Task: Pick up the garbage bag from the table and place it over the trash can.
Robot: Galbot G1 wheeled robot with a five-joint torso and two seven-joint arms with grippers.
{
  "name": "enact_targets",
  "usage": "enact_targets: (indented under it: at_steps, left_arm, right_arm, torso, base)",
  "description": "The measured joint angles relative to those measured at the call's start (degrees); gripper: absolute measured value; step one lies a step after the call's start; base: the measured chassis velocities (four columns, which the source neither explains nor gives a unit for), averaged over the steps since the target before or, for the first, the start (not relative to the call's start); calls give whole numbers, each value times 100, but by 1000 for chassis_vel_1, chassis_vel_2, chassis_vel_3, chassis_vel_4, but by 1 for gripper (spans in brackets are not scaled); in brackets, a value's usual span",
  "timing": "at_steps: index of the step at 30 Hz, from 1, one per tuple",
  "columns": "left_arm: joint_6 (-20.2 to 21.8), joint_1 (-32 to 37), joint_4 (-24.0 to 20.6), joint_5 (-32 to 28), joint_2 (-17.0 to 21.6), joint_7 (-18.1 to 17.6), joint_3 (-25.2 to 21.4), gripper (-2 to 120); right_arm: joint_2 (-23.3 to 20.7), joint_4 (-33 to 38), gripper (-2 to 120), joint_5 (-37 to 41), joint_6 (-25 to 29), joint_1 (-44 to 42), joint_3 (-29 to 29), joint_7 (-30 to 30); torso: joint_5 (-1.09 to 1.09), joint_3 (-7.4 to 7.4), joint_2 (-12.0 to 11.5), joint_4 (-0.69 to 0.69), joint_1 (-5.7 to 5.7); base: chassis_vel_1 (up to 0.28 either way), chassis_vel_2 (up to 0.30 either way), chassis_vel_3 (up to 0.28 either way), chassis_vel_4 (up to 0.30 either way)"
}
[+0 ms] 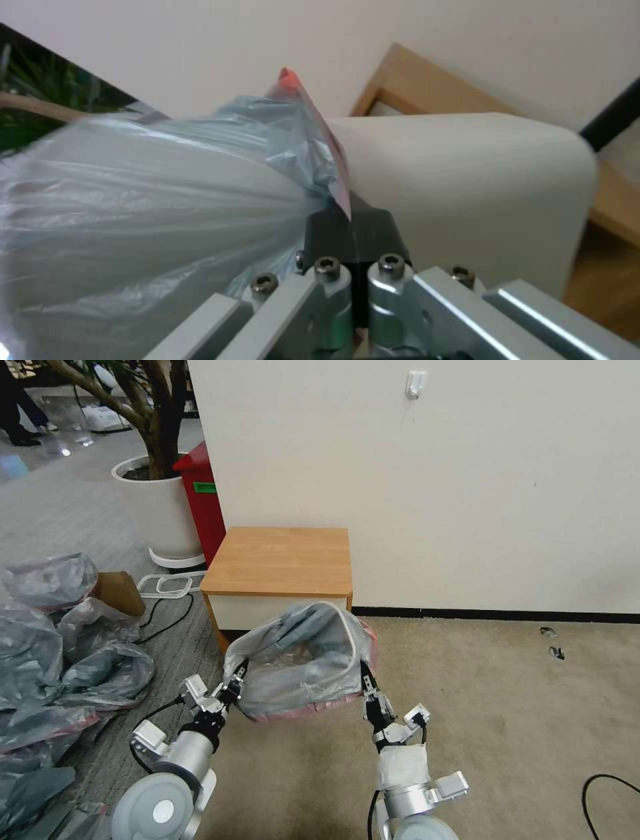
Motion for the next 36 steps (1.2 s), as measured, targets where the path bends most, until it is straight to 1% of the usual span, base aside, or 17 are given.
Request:
enact_targets:
  at_steps: [6, 10, 12, 14, 16, 18, 20, 21, 23, 24, 27, 28, 30, 32, 33, 35, 36]
  left_arm:
    - [10, 62, -40, 5, -62, 0, 66, 4]
    - [18, 45, -23, 25, -75, 8, 61, 4]
    - [43, 0, 72, 5, -33, 46, -24, 4]
    - [72, -16, 125, -19, -6, 60, -74, 4]
    - [224, -49, 280, -183, 65, 155, -198, 4]
    - [256, -53, 308, -218, 79, 184, -219, 4]
    - [367, -61, 411, -336, 132, 336, -303, 4]
    - [367, -61, 411, -336, 132, 336, -303, 4]
    - [461, -59, 466, -381, 187, 523, -348, 4]
    - [461, -59, 466, -381, 187, 523, -348, 4]
    - [484, -69, 480, -382, 218, 559, -351, 4]
    - [484, -69, 480, -382, 218, 559, -351, 4]
    - [484, -73, 480, -382, 218, 560, -345, 4]
    - [484, -73, 480, -382, 218, 560, -344, 4]
    - [485, -67, 475, -372, 208, 560, -332, 4]
    - [484, -64, 468, -366, 202, 561, -326, 4]
    - [484, -58, 458, -357, 197, 561, -318, 4]
  right_arm:
    - [-91, -125, 0, -114, 57, 59, 106, 13]
    - [-188, -52, 4, -308, 118, -14, 132, -17]
    - [-266, 118, 16, -464, 143, -138, 138, -142]
    - [-282, 178, 19, -494, 153, -176, 144, -177]
    - [-293, 376, 31, -483, 162, -261, 212, -233]
    - [-291, 412, 34, -457, 162, -272, 233, -239]
    - [-281, 558, 44, -236, 136, -285, 323, -249]
    - [-281, 558, 44, -236, 136, -285, 323, -249]
    - [-351, 667, 56, 92, -35, -159, 422, -248]
    - [-351, 667, 56, 92, -35, -159, 422, -248]
    - [-661, 401, 70, -54, -94, 70, 450, -423]
    - [-661, 401, 70, -54, -94, 70, 450, -423]
    - [-821, 184, 81, -195, -112, 164, 442, -539]
    - [-830, 167, 83, -202, -113, 172, 441, -547]
    - [-900, 17, 91, -236, -115, 245, 441, -598]
    - [-915, -21, 94, -239, -116, 272, 441, -609]
    - [-936, -65, 99, -240, -122, 317, 439, -623]
  torso:
    - [6, 0, 0, -1, 0]
    - [-3, 0, 0, -1, 0]
    - [-6, 0, 0, -1, 1]
    - [-6, 0, 0, -1, 0]
    - [-9, 0, 0, 0, 0]
    - [-9, 0, 0, 0, 0]
    - [-9, 0, 0, 0, 0]
    - [-9, 0, 0, 0, 0]
    - [-10, 0, 0, 0, 1]
    - [-10, 0, 0, 0, 1]
    - [-10, 0, 0, 1, 0]
    - [-10, 0, 0, 1, 0]
    - [-10, 0, 0, 0, 0]
    - [-10, 0, 0, 0, 0]
    - [-10, 0, 0, 1, 0]
    - [-10, 0, 0, 1, 0]
    - [-10, 0, 0, 1, 0]
  base:
    - [0, 0, 0, 0]
    - [0, 0, 0, 0]
    - [0, 0, 0, 0]
    - [0, 0, 0, 0]
    - [0, 0, 0, 0]
    - [0, 0, 0, 0]
    - [0, 0, 0, 0]
    - [0, 0, 0, 0]
    - [0, 0, 0, 0]
    - [0, 0, 0, 0]
    - [0, 0, 0, 0]
    - [0, 0, 0, 0]
    - [0, 0, 0, 0]
    - [0, 0, 0, 0]
    - [0, 0, 0, 0]
    - [0, 0, 0, 0]
    - [0, 0, 0, 0]
